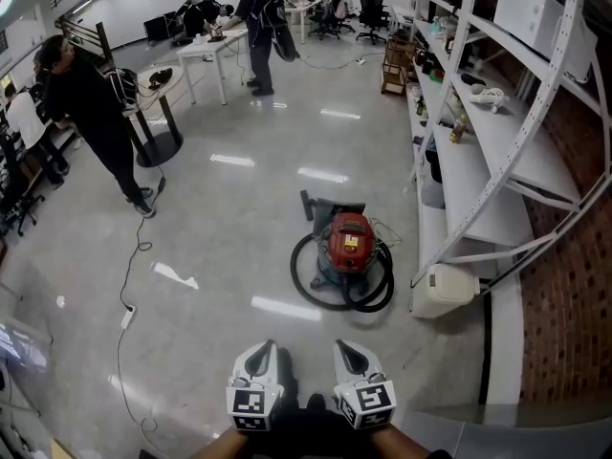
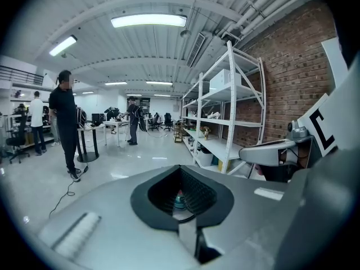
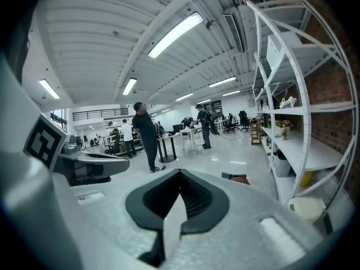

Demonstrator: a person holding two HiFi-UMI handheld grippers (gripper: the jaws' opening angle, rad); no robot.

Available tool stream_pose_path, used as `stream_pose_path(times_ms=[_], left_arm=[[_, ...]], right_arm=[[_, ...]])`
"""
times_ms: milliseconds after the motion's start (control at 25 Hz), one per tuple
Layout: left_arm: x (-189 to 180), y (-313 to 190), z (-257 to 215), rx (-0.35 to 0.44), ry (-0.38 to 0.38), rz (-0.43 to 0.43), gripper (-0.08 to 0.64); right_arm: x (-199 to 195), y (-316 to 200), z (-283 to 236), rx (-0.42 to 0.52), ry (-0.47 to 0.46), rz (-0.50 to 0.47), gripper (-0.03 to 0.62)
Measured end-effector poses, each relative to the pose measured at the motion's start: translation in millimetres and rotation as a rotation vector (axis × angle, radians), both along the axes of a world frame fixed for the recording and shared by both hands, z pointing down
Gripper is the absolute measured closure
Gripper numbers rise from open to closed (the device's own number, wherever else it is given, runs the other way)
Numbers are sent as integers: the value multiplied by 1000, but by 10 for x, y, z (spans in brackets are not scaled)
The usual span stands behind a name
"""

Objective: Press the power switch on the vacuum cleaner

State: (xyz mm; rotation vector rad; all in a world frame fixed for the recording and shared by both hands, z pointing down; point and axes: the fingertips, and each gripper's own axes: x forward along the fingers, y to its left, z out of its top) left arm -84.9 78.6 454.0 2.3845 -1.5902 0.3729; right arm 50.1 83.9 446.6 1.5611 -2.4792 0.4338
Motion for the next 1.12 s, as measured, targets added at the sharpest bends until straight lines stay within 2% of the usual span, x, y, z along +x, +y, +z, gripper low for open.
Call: stream_pose_path(times_ms=[400,1120], left_arm=[[332,-727,59,-17,38,131,545],[-13,-2126,122,-17,86,177,545]], right_arm=[[216,-531,116,-60,24,106,600],[-35,-1807,66,-84,88,188,600]])
